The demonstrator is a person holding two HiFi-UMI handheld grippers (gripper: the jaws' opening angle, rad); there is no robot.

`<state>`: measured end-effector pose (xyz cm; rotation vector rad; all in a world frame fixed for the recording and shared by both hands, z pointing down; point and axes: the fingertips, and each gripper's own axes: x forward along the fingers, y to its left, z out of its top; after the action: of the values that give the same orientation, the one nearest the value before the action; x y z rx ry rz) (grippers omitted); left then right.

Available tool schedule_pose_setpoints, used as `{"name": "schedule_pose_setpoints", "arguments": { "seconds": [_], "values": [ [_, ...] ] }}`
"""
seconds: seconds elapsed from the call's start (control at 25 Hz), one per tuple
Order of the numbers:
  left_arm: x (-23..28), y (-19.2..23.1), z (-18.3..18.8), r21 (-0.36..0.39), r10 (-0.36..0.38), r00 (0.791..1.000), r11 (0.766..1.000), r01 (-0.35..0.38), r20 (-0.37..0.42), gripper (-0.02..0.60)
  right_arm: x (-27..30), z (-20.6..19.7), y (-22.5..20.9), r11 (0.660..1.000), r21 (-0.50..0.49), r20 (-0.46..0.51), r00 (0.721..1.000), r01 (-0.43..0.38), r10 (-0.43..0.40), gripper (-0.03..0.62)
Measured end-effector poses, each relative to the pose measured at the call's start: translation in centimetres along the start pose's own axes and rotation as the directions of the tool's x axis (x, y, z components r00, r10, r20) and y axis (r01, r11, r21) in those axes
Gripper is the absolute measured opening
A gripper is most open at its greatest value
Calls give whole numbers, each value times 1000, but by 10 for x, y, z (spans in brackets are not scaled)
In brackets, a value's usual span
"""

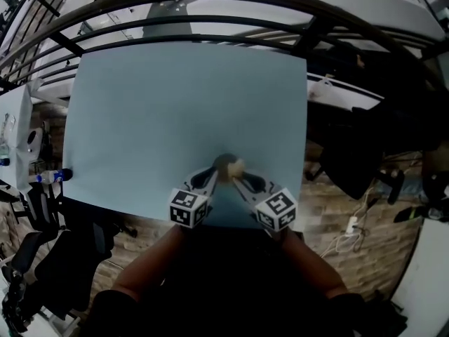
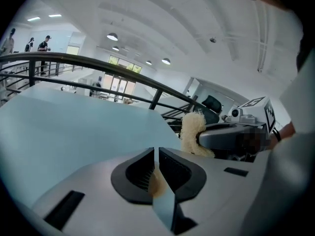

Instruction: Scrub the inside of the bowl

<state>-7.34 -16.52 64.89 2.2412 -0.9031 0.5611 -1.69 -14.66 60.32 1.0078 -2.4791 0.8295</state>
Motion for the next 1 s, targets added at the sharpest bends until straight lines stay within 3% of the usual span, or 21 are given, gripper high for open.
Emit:
{"name": "schedule_pose_setpoints", "arguments": {
  "seconds": [0.32, 1.0],
  "values": [
    [21, 24, -23, -34, 27, 997, 999, -29, -79, 92, 6, -9, -16, 999, 46, -25, 999, 24, -22, 66],
    [74, 64, -93, -136, 44, 959, 987, -85, -280, 112, 16, -19, -33, 993, 98, -38, 997, 71, -67, 66]
  ]
}}
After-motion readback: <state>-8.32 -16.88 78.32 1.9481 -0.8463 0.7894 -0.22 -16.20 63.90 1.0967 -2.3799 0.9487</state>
